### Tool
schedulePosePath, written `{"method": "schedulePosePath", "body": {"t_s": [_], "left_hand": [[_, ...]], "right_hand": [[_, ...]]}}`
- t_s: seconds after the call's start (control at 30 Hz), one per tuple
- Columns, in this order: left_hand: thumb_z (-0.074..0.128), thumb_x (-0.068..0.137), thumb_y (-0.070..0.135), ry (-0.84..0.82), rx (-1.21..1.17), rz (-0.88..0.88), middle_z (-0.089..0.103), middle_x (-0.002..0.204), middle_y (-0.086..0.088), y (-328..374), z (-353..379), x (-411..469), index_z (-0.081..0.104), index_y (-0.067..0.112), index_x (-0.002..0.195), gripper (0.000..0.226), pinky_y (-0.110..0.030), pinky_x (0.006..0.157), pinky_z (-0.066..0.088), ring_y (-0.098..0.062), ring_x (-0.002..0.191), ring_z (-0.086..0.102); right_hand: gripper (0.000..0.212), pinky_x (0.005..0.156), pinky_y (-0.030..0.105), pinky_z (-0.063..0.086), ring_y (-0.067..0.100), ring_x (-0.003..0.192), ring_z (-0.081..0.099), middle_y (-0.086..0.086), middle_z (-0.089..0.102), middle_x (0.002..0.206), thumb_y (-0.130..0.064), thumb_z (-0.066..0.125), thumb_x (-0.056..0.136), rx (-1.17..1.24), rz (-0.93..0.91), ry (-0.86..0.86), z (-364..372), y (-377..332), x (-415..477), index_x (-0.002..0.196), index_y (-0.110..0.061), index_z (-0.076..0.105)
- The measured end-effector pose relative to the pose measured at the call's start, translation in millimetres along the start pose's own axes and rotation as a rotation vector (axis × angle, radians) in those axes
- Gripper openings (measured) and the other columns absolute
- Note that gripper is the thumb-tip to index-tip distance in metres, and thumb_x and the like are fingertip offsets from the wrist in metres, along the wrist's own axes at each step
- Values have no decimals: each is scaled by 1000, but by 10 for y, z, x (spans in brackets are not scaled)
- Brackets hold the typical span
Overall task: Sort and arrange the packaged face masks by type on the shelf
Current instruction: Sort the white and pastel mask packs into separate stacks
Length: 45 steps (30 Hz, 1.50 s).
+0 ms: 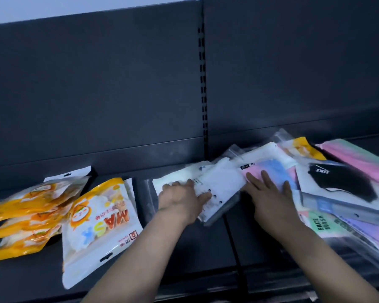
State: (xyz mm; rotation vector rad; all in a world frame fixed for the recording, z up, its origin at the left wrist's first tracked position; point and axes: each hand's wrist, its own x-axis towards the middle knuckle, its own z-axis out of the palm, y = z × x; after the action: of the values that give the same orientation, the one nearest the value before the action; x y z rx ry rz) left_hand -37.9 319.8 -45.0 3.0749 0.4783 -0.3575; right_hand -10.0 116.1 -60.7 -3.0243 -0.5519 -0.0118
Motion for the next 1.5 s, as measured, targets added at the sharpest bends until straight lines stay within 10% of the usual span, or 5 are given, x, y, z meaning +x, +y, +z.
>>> {"method": "schedulePosePath", "body": {"t_s": [0.5,0.7,1.0,1.17,1.5], "left_hand": [[77,71,53,17,-637,-105,65,87,5,437,-136,-231,63,22,92,40,-32,80,50,-21,91,64],[69,86,30,477,-1040,-219,71,87,0,-164,-71,-393,51,19,81,22,-46,85,53,-26,87,67],[66,89,15,846,-1094,-323,60,92,9,-544,-99,-758,55,19,112,25,-27,77,41,-14,88,58],[67,89,19,787,-1202,-329,67,96,7,-719,-46,-810,53,33,103,24,-45,84,55,-18,95,66],[67,88,17,733,-1381,-308,74,103,2,-946,0,-933,59,32,102,21,-53,80,57,-22,93,72]], "right_hand": [[30,114,50,11,13,145,15,-5,34,151,-18,46,92,233,-83,215,-70,378,99,118,-26,59],[25,101,38,41,23,124,52,2,64,121,-6,59,82,379,-273,312,9,97,84,102,-18,67],[47,111,15,6,18,139,29,1,40,148,-5,42,94,411,-660,-10,78,-618,-104,139,-18,43],[76,115,31,18,12,142,17,-5,24,155,13,39,78,349,-635,-99,-20,-626,5,142,-26,37],[46,114,27,22,10,136,29,-5,38,147,-16,52,93,457,-745,-281,95,-971,70,138,-26,45]]}}
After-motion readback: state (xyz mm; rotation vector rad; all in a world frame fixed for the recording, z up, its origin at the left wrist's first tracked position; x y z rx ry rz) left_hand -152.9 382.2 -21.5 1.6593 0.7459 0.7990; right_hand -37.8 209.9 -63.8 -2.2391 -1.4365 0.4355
